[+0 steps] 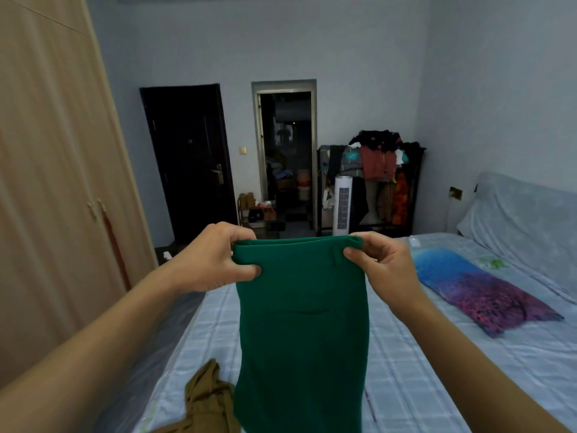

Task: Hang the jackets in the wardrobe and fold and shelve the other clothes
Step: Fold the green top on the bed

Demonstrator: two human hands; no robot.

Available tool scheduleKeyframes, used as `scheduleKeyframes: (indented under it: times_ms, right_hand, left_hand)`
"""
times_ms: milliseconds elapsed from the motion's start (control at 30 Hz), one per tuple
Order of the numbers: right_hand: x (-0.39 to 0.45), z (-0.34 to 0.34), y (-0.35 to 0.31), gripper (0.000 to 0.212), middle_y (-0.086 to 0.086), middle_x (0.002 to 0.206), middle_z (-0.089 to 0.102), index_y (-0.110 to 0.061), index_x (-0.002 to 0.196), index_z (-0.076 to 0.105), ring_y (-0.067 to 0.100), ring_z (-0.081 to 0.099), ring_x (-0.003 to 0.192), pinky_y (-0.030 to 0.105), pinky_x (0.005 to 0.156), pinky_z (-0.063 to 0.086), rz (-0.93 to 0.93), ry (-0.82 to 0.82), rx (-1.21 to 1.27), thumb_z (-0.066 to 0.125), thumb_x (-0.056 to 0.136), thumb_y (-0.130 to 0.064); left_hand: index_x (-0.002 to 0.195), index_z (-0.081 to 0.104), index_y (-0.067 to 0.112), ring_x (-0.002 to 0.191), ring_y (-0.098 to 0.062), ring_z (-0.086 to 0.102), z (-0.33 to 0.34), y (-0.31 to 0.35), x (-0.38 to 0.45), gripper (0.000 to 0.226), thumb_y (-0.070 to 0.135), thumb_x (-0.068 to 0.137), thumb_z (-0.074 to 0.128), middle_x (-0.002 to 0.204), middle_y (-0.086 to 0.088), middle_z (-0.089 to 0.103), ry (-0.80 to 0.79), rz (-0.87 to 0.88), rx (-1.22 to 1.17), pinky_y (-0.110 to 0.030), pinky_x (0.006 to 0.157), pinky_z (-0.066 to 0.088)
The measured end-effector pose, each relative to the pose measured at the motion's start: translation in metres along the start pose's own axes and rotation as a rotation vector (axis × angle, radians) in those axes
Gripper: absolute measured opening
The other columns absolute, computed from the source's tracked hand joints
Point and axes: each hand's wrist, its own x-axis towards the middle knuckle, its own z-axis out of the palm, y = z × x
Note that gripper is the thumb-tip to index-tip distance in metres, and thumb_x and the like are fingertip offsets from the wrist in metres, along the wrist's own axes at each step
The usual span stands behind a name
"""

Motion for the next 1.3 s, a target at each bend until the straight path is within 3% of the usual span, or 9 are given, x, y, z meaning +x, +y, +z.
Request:
scheduleKeyframes:
  times_ms: [133,300,400,500,633,867,1033,1200,1300]
  right_hand:
    - [0.007,-0.012,0.005,0.016,0.01,0.088,0.076,-0.002,0.097,0.072,0.018,0.072,0.08,0.023,0.069,0.057,0.038,0.002,-0.001,0.066,0.086,0.006]
    - [0.035,-0.024,0.017,0.017,0.015,0.093,0.075,0.002,0.101,0.071,0.02,0.073,0.084,0.024,0.073,0.058,0.085,-0.031,0.004,0.064,0.086,0.007]
    - [0.061,-0.024,0.039,0.017,0.013,0.093,0.076,0.0,0.1,0.071,0.019,0.073,0.084,0.024,0.072,0.058,0.132,0.0,-0.031,0.063,0.087,0.007]
    - [0.094,-0.021,0.073,0.016,0.008,0.09,0.077,-0.005,0.096,0.073,0.018,0.073,0.083,0.022,0.069,0.057,0.208,0.045,-0.097,0.063,0.088,0.006]
    - [0.149,-0.013,0.108,0.014,0.002,0.082,0.076,-0.008,0.09,0.072,0.016,0.071,0.078,0.021,0.064,0.055,0.251,0.098,-0.203,0.064,0.09,0.003]
    - [0.225,0.007,0.076,0.013,-0.004,0.079,0.072,-0.011,0.088,0.066,0.008,0.068,0.073,0.022,0.066,0.056,-0.053,0.1,-0.202,0.064,0.09,0.001]
    - [0.203,0.007,0.082,0.014,-0.001,0.08,0.071,-0.01,0.089,0.066,0.011,0.067,0.075,0.023,0.07,0.056,-0.098,0.009,-0.198,0.064,0.089,0.004]
    - [0.125,-0.01,0.13,0.02,-0.002,0.078,0.072,-0.011,0.086,0.065,0.011,0.067,0.075,0.023,0.071,0.055,0.048,-0.073,-0.205,0.066,0.086,0.009]
    - [0.053,-0.026,0.17,0.02,0.004,0.079,0.071,-0.013,0.086,0.068,0.016,0.067,0.077,0.033,0.074,0.056,0.184,-0.131,-0.241,0.068,0.084,0.007]
  left_hand:
    - [0.081,0.069,0.011,0.076,-0.034,0.068,0.009,-0.005,0.012,0.007,0.01,0.08,0.076,0.08,-0.013,0.071,-0.008,-0.029,-0.149,-0.05,0.065,0.056]
    - [0.094,0.071,0.002,0.089,-0.033,0.073,0.004,-0.026,0.045,0.023,0.009,0.075,0.083,0.094,-0.018,0.074,-0.087,-0.044,-0.449,-0.038,0.076,0.06]
    - [0.1,0.07,0.0,0.091,-0.031,0.073,0.012,-0.048,0.08,0.03,0.008,0.073,0.08,0.096,-0.016,0.075,-0.066,-0.079,-0.474,-0.036,0.079,0.06]
    - [0.099,0.072,0.01,0.091,-0.021,0.074,0.027,-0.086,0.122,0.023,0.008,0.077,0.082,0.094,-0.006,0.077,-0.026,-0.157,-0.379,-0.042,0.084,0.06]
    - [0.087,0.072,0.023,0.081,-0.009,0.072,0.035,-0.128,0.186,0.018,0.02,0.076,0.085,0.085,0.006,0.075,0.094,-0.164,-0.128,-0.042,0.078,0.061]
    - [0.088,0.069,0.019,0.078,-0.01,0.071,-0.011,-0.125,0.232,0.016,0.012,0.08,0.08,0.086,0.004,0.072,0.434,0.059,-0.154,-0.032,0.068,0.062]
    - [0.088,0.068,0.02,0.082,-0.011,0.07,-0.007,-0.124,0.198,0.017,0.011,0.08,0.081,0.088,0.002,0.071,0.418,0.081,-0.139,-0.033,0.07,0.062]
    - [0.084,0.066,0.023,0.079,-0.013,0.067,0.05,-0.139,0.134,0.022,0.01,0.077,0.082,0.081,0.007,0.069,0.271,0.002,-0.08,-0.04,0.073,0.057]
    - [0.083,0.065,0.021,0.077,-0.011,0.065,0.105,-0.157,0.082,0.021,0.011,0.075,0.083,0.08,0.007,0.068,0.178,-0.051,-0.017,-0.04,0.072,0.054]
